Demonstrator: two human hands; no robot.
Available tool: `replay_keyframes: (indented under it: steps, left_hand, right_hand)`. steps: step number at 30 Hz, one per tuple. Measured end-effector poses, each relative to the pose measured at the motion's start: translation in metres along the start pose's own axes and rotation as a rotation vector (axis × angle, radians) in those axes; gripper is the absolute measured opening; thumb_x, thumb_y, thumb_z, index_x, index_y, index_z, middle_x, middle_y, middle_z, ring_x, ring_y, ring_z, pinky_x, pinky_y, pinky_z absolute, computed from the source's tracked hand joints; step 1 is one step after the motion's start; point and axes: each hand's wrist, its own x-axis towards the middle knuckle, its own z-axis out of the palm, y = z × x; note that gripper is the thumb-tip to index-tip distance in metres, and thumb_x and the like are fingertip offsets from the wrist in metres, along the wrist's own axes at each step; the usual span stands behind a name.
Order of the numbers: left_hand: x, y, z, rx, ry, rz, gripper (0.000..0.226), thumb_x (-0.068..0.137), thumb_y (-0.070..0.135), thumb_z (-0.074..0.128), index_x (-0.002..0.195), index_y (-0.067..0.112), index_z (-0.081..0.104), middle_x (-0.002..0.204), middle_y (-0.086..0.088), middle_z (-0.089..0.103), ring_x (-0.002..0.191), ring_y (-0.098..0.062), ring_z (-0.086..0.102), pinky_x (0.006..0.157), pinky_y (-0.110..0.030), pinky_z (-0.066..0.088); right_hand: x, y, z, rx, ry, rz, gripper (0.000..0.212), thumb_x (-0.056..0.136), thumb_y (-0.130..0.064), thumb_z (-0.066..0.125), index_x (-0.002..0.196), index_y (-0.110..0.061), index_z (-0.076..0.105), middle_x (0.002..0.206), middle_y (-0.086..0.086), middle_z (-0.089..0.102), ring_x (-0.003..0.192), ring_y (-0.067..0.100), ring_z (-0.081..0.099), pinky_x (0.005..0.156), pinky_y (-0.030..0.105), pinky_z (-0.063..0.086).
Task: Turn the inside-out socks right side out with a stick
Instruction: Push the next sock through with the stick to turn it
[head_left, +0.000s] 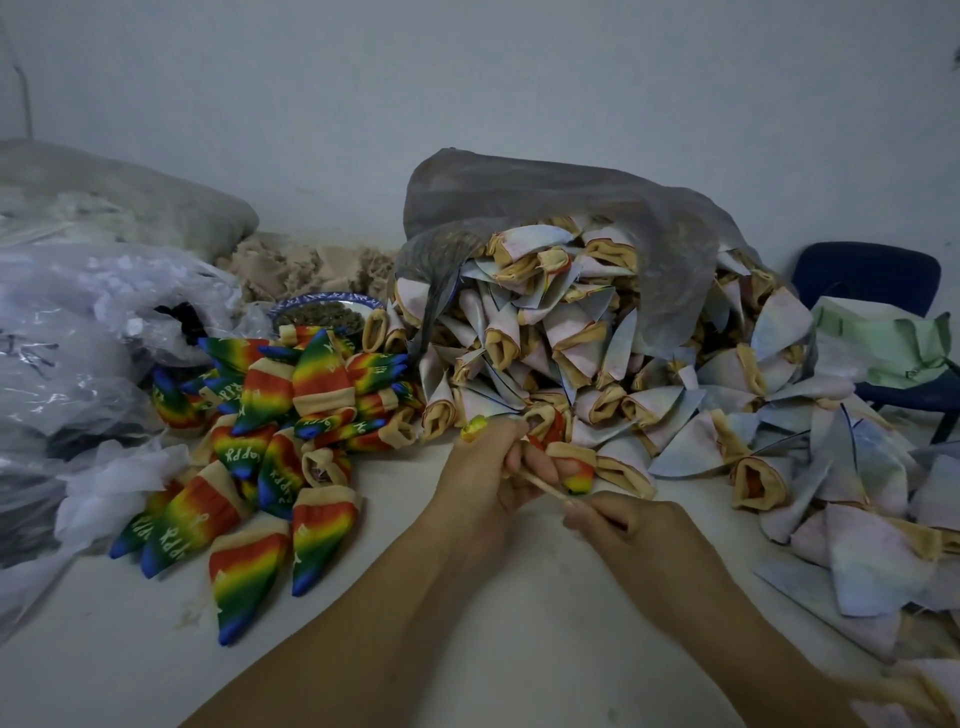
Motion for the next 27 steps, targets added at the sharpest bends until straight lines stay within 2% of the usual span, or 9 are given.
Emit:
replay_keyframes:
  steps: [2,5,8,11,15,20,22,25,27]
  left_hand:
    - [0.002,-0.001,0.004,-0.039,0.02,0.024,0.055,0.098,0.013,0.043,0.043,0.018,0.043,0.051,-0.012,0.059,0.067,-0.028,0.073,0.062,-0.03,0.059]
    - [0.004,-0.004,0.006,-0.074,0.064,0.052,0.055,0.098,0.012,0.044,0.044,0.016,0.042,0.05,-0.013,0.059,0.065,-0.03,0.072,0.058,-0.027,0.057]
    - [0.007,-0.008,0.005,-0.072,0.116,0.103,0.053,0.098,0.015,0.045,0.044,0.017,0.045,0.053,-0.015,0.063,0.07,-0.031,0.073,0.064,-0.028,0.058]
    - [0.01,-0.013,0.001,-0.05,0.156,0.107,0.055,0.098,0.023,0.049,0.043,0.02,0.049,0.056,-0.014,0.065,0.073,-0.031,0.072,0.075,-0.033,0.057]
    - [0.014,-0.018,-0.005,-0.148,0.169,0.08,0.053,0.097,0.034,0.056,0.047,0.017,0.059,0.06,-0.013,0.064,0.074,-0.028,0.072,0.074,-0.033,0.058]
    - [0.016,-0.016,-0.008,-0.304,0.205,0.087,0.034,0.076,0.038,0.071,0.056,0.012,0.062,0.062,-0.009,0.059,0.068,-0.022,0.069,0.084,-0.037,0.058]
    - [0.016,-0.017,-0.008,-0.339,0.215,0.096,0.033,0.078,0.035,0.07,0.059,0.011,0.061,0.061,-0.007,0.057,0.064,-0.018,0.068,0.09,-0.041,0.056]
    - [0.017,-0.018,-0.008,-0.309,0.267,0.132,0.039,0.091,0.031,0.065,0.057,0.013,0.061,0.059,-0.004,0.059,0.066,-0.017,0.07,0.084,-0.039,0.059]
    - [0.017,-0.019,-0.008,-0.217,0.323,0.172,0.046,0.095,0.034,0.062,0.051,0.019,0.063,0.059,-0.001,0.062,0.067,-0.015,0.07,0.083,-0.037,0.054]
  right_hand:
    - [-0.001,-0.007,0.007,0.115,0.005,0.032,0.023,0.088,-0.054,0.047,0.072,-0.047,0.062,0.079,-0.01,0.071,0.077,0.003,0.064,0.073,0.029,0.051]
    - [-0.001,-0.011,0.014,0.218,0.02,0.057,0.023,0.088,-0.052,0.049,0.069,-0.047,0.062,0.078,-0.016,0.07,0.077,0.0,0.065,0.076,0.03,0.053]
    - [-0.003,-0.013,0.021,0.278,0.04,0.082,0.026,0.089,-0.052,0.049,0.07,-0.043,0.064,0.078,-0.013,0.07,0.077,0.005,0.066,0.076,0.033,0.052]
    - [-0.004,-0.014,0.022,0.21,0.039,0.068,0.026,0.09,-0.053,0.046,0.073,-0.044,0.063,0.081,-0.007,0.072,0.079,0.008,0.065,0.076,0.035,0.053]
    - [-0.002,-0.011,0.016,0.05,0.018,0.045,0.037,0.092,-0.055,0.04,0.09,-0.031,0.067,0.086,-0.002,0.071,0.08,0.011,0.064,0.074,0.036,0.052]
    - [-0.002,-0.013,0.017,-0.069,-0.027,0.039,0.042,0.095,-0.055,0.035,0.091,-0.025,0.064,0.091,-0.005,0.07,0.085,0.012,0.062,0.077,0.036,0.05]
    - [-0.002,-0.014,0.018,-0.048,-0.036,0.063,0.041,0.095,-0.053,0.036,0.092,-0.026,0.066,0.093,-0.007,0.071,0.086,0.01,0.062,0.078,0.035,0.051]
    - [-0.004,-0.017,0.021,0.015,-0.037,0.095,0.037,0.095,-0.053,0.039,0.09,-0.029,0.067,0.09,-0.016,0.069,0.086,0.003,0.062,0.08,0.031,0.05]
    - [-0.005,-0.019,0.024,0.03,-0.038,0.109,0.036,0.095,-0.052,0.039,0.091,-0.03,0.068,0.086,-0.021,0.067,0.087,0.0,0.061,0.081,0.028,0.05]
